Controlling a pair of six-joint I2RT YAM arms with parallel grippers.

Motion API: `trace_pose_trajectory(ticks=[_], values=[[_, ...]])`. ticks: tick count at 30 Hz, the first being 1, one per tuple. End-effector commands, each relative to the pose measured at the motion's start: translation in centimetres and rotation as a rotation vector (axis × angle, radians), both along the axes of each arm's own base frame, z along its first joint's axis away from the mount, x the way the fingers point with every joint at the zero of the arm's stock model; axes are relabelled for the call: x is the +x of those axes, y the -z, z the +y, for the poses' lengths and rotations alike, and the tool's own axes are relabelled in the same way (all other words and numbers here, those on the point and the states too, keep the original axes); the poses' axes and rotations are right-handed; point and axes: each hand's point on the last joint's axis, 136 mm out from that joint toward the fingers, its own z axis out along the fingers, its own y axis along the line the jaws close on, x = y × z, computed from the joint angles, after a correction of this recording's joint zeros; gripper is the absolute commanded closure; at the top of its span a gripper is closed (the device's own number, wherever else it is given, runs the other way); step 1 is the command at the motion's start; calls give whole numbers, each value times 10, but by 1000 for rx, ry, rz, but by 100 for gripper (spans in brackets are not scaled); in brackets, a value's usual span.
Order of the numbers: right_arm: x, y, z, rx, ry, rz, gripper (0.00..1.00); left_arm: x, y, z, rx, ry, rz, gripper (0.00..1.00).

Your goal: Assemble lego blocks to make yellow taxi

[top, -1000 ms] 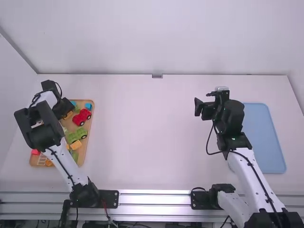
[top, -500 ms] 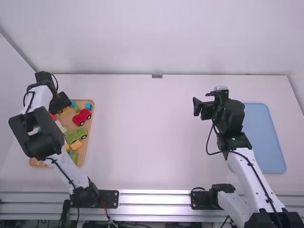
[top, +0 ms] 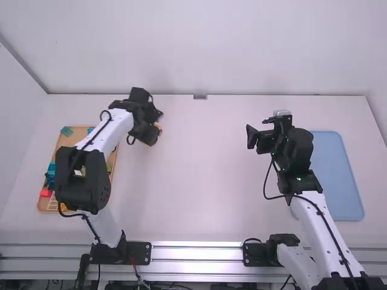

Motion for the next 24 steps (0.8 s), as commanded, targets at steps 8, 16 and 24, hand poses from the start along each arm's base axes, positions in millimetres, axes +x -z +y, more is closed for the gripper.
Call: trace_pose_trajectory(ticks=[8,16,24], values=[[-26,-50,-8,2,17,-107,2,-83,32,-85,102,802,35,70],[-35,-52,-9,2,18,-104,2,-114,55,-141,-5,1115,-46,72],[-29,-43,-6,8,7,-77,2,-99,69,-155,-79,985,-130,73]])
